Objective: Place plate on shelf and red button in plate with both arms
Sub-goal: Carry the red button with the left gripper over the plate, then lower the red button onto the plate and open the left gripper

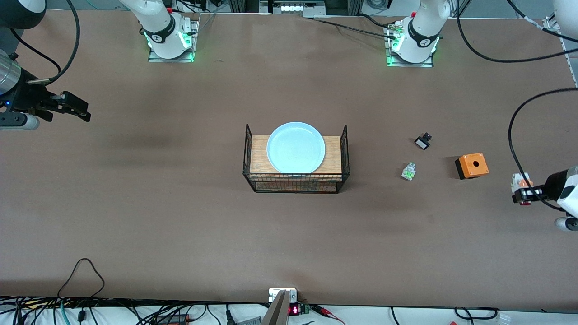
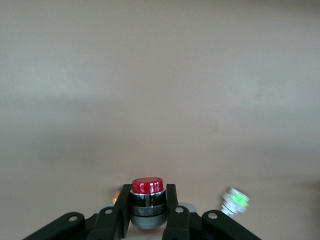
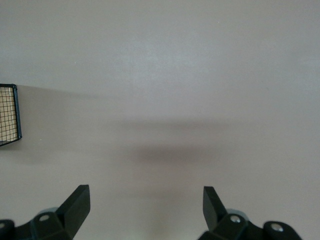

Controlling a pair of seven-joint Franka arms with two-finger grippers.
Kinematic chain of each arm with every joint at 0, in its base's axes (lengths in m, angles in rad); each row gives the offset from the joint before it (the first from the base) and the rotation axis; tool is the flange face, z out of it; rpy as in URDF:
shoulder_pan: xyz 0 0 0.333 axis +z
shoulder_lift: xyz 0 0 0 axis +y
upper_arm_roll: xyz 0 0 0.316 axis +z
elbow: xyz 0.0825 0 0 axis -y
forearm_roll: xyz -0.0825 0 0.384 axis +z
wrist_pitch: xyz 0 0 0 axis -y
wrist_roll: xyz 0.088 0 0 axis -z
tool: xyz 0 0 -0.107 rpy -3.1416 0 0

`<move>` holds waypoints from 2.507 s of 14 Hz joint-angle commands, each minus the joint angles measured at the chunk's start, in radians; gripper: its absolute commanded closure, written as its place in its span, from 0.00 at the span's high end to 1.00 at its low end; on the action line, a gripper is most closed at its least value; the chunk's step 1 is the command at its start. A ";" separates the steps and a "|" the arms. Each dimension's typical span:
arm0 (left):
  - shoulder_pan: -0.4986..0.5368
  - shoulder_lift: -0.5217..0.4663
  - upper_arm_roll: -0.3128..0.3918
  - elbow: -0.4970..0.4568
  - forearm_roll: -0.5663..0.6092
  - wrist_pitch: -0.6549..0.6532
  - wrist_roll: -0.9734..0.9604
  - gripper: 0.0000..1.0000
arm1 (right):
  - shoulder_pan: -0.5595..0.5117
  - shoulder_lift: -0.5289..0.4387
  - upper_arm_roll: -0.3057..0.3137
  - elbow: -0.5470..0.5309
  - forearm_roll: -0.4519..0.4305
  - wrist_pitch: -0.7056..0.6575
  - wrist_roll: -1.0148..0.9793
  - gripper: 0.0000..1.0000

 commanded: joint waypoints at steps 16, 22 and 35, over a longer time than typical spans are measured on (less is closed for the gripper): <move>-0.441 -0.063 -0.228 0.096 0.114 -0.232 -0.978 0.00 | -0.046 0.008 0.011 0.011 -0.012 -0.008 -0.010 1.00; -0.613 0.024 -0.227 0.096 0.231 -0.124 -1.263 0.00 | -0.053 0.011 0.011 0.011 -0.012 -0.007 -0.010 1.00; -0.783 0.201 -0.219 0.096 0.412 -0.015 -1.437 0.01 | -0.061 0.014 0.011 0.011 -0.021 -0.005 -0.010 1.00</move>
